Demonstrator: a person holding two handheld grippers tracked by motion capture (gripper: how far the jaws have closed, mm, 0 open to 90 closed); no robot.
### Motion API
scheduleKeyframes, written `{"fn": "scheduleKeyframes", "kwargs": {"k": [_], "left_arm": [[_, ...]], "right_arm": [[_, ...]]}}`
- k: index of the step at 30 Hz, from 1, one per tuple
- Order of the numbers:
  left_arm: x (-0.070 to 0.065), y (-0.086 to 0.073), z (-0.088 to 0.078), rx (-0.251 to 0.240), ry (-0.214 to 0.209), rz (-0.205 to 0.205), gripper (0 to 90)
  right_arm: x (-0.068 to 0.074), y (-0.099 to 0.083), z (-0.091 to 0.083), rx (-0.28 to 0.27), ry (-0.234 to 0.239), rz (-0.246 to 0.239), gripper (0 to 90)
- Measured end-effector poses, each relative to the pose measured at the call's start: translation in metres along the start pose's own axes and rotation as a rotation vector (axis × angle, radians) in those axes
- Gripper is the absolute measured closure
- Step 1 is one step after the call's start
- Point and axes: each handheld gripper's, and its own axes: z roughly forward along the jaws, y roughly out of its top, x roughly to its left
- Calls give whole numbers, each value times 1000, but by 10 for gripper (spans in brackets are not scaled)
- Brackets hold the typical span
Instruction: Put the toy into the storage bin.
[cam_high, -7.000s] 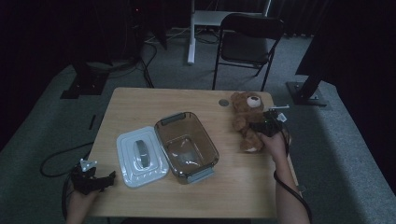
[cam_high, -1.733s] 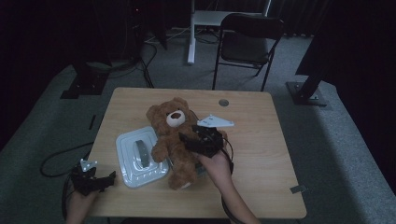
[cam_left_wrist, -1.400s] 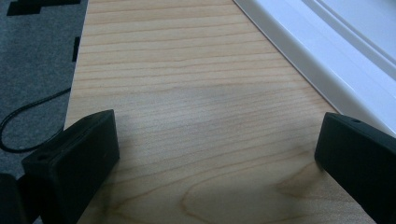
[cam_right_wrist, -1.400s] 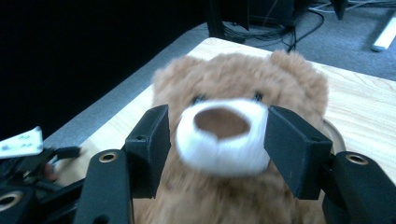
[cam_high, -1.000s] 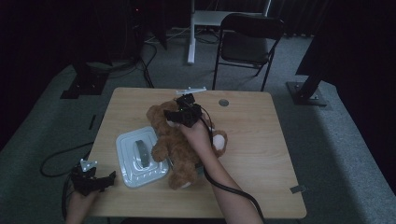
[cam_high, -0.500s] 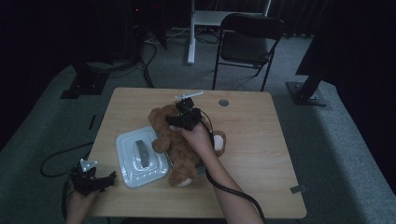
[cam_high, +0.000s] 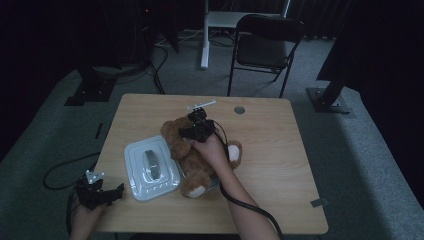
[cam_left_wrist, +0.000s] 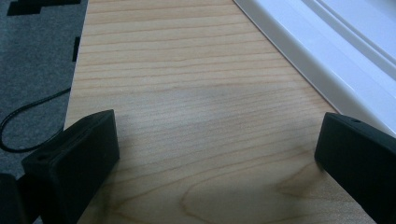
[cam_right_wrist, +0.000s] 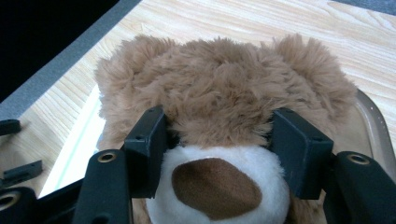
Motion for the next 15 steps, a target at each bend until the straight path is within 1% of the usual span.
{"fn": "scheduleKeyframes", "kwargs": {"k": [2, 3, 5, 6, 7, 8, 10, 11, 13, 15], "left_arm": [[0, 0, 0, 0, 0, 0, 6], [0, 0, 0, 0, 0, 0, 6], [0, 0, 0, 0, 0, 0, 6], [0, 0, 0, 1, 0, 0, 6], [0, 0, 0, 0, -1, 0, 6], [0, 0, 0, 1, 0, 0, 6], [0, 0, 0, 0, 0, 0, 6], [0, 0, 0, 0, 0, 0, 6], [0, 0, 0, 0, -1, 1, 6], [0, 0, 0, 0, -1, 0, 6]], "right_arm": [[-1, -2, 5, 15, -10, -2, 394], [-1, -3, 9, 37, -19, -6, 394], [-3, -7, 24, 100, -37, -12, 387], [-4, -9, 31, 122, -45, -6, 379], [-3, -10, 36, 131, -56, -6, 365], [-1, -9, 38, 138, -67, -10, 341], [3, -8, 36, 117, -68, -14, 316], [2, -8, 37, 116, -65, -9, 308], [0, -7, 36, 114, -52, 18, 307], [-1, -5, 33, 114, -48, 31, 303]]}}
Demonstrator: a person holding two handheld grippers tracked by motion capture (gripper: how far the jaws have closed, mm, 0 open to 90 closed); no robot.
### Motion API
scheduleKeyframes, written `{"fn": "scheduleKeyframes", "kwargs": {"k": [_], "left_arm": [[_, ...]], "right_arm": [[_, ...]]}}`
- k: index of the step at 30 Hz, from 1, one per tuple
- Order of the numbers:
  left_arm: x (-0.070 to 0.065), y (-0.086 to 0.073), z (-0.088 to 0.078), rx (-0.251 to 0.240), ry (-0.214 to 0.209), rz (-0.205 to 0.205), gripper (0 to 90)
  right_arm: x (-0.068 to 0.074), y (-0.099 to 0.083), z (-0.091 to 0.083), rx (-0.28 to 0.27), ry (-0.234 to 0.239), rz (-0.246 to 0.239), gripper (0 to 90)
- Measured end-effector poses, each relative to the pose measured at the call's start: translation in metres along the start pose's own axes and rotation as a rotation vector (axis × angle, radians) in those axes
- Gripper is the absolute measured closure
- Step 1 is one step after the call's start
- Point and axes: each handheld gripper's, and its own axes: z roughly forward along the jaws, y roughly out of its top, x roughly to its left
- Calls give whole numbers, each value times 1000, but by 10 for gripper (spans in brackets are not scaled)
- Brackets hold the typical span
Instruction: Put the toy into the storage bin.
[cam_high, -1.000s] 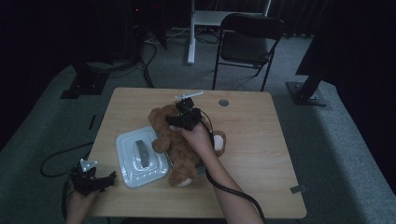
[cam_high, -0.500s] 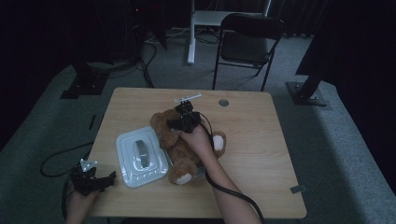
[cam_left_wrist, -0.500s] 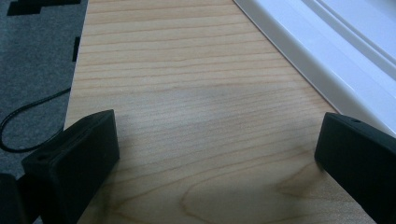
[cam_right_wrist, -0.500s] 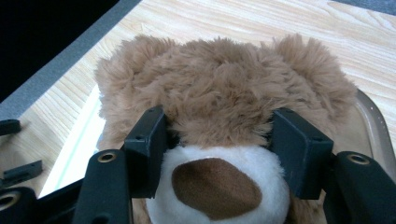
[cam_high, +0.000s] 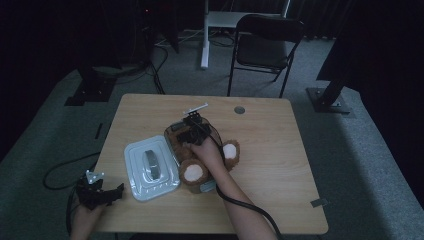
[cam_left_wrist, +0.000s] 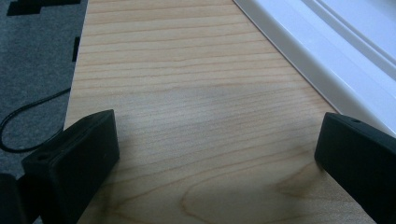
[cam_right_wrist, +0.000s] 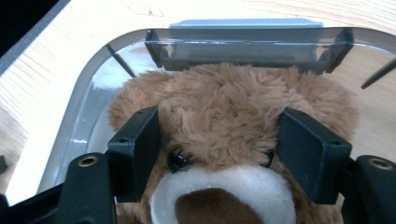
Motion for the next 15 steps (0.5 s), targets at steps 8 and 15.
{"fn": "scheduleKeyframes", "kwargs": {"k": [8, 15], "left_arm": [[0, 0, 0, 0, 0, 0, 6], [0, 0, 0, -3, 2, 0, 6]], "right_arm": [[4, 4, -22, -34, 50, -9, 304], [6, 5, -53, -96, 65, -41, 304]]}}
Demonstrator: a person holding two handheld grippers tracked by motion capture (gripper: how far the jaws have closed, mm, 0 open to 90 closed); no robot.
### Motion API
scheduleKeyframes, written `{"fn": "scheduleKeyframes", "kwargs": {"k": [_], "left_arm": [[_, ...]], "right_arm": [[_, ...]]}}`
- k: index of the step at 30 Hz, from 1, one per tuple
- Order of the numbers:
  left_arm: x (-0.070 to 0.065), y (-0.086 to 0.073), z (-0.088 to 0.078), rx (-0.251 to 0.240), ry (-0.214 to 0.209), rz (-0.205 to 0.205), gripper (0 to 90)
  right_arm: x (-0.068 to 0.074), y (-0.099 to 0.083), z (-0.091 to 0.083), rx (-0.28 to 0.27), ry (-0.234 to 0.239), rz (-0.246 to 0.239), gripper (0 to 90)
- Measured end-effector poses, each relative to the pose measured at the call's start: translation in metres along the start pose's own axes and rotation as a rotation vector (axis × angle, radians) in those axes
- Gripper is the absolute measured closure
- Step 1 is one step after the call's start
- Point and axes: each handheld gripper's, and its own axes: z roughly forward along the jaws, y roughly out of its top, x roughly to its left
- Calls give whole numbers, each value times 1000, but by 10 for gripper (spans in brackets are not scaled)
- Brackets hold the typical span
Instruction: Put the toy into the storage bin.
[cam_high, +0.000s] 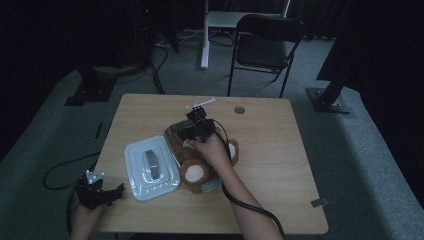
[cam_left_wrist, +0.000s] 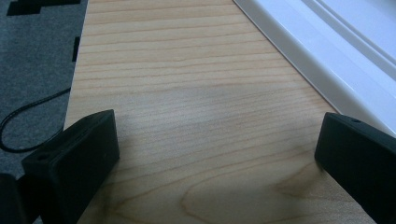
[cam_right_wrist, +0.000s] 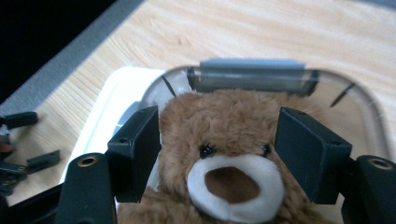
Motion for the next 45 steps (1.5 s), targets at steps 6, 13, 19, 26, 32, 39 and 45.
{"fn": "scheduleKeyframes", "kwargs": {"k": [6, 13, 19, 26, 32, 39, 45], "left_arm": [[0, 0, 0, 0, 1, 0, 6], [0, 2, 2, 1, 15, -17, 6], [-3, 9, -8, 7, 13, -27, 6], [-26, 30, -38, -52, -69, 9, 6], [-56, 52, -69, -106, -176, 61, 6], [-87, 70, -99, -193, -268, 151, 6], [-117, 83, -111, -223, -349, 233, 6]], "right_arm": [[-12, -3, -32, -59, 7, 1, 304], [-31, -18, -54, -89, 9, 7, 303], [-42, -38, -67, -96, 9, -7, 302], [-47, -52, -88, -127, 20, -19, 302], [-49, -68, -108, -147, 29, -44, 306], [-60, -85, -124, -153, 41, -39, 323], [-66, -99, -126, -147, 44, -43, 375]]}}
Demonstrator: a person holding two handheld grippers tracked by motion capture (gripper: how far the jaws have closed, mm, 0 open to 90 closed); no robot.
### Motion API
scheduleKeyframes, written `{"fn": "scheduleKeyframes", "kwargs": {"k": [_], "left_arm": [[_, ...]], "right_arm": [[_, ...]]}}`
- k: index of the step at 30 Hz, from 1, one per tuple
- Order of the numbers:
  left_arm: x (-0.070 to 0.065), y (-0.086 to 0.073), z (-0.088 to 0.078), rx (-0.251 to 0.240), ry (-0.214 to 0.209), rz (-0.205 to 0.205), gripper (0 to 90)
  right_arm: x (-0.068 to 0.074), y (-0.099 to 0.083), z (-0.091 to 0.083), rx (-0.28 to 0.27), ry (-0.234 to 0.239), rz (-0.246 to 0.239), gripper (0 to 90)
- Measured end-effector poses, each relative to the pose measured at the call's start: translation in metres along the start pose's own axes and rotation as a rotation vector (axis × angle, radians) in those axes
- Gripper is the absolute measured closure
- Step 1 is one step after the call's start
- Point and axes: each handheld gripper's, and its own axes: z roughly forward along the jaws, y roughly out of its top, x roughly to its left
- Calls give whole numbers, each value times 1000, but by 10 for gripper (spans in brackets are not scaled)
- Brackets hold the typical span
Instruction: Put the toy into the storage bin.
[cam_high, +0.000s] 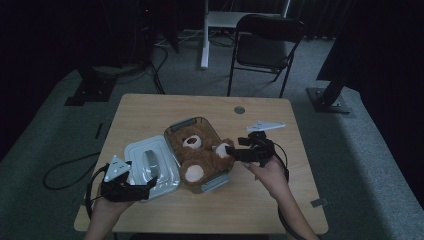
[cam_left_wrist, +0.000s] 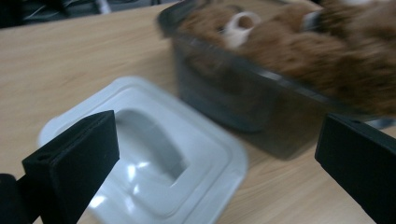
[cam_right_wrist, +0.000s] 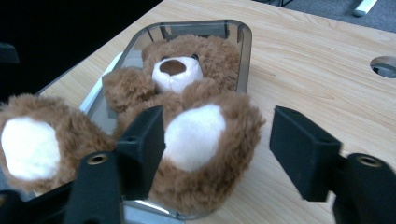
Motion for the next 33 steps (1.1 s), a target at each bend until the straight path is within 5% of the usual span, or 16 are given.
{"fn": "scheduleKeyframes", "kwargs": {"k": [5, 15, 18, 20, 27, 33], "left_arm": [[-21, 14, 2, -36, -39, 56, 6], [-49, 36, 19, -40, -127, 86, 14], [-59, 38, 22, -51, -163, 110, 81], [-64, 36, 22, -84, -192, 123, 261], [-74, 35, 24, -85, -235, 170, 584], [-77, 38, 31, -47, -207, 208, 664]], "right_arm": [[-1, -5, 1, 6, 4, -20, 464], [-2, -12, 11, 25, 13, -47, 597], [0, -13, 15, 35, 13, -56, 630], [1, -13, 16, 39, 7, -70, 648], [1, -15, 24, 68, 4, -89, 773], [2, -16, 31, 91, 30, -89, 799]]}}
